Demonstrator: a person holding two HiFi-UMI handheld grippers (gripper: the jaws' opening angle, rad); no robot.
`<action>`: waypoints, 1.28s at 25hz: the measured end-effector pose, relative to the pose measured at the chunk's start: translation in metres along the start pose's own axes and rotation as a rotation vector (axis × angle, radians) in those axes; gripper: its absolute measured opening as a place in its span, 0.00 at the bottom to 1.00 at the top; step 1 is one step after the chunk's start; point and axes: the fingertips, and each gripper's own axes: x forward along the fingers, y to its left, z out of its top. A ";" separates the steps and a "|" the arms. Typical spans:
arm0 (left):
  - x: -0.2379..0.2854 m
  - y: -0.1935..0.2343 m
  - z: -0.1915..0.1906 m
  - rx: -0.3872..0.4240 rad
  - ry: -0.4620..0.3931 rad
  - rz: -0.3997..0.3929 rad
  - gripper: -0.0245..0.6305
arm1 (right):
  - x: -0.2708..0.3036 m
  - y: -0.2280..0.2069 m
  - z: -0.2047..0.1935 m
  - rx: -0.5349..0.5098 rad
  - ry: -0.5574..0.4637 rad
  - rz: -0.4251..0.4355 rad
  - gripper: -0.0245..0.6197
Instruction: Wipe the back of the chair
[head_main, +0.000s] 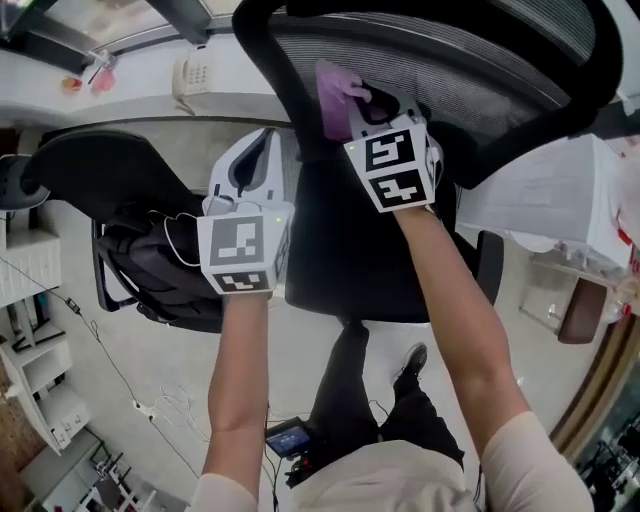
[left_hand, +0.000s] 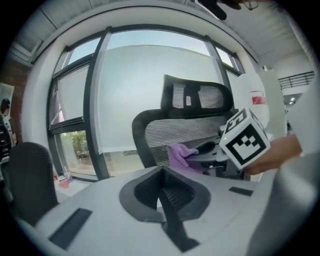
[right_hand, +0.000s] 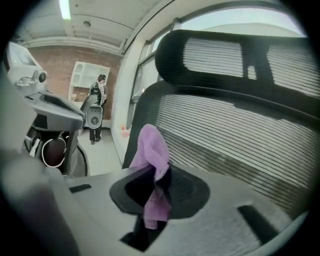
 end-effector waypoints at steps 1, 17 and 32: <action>-0.005 0.012 -0.005 -0.010 0.008 0.016 0.05 | 0.009 0.016 0.005 -0.008 0.000 0.026 0.12; 0.017 -0.049 0.003 0.005 0.002 -0.093 0.05 | -0.040 -0.060 -0.059 0.050 0.061 -0.113 0.12; 0.039 -0.231 0.046 0.070 -0.017 -0.288 0.05 | -0.197 -0.242 -0.175 0.241 0.164 -0.392 0.12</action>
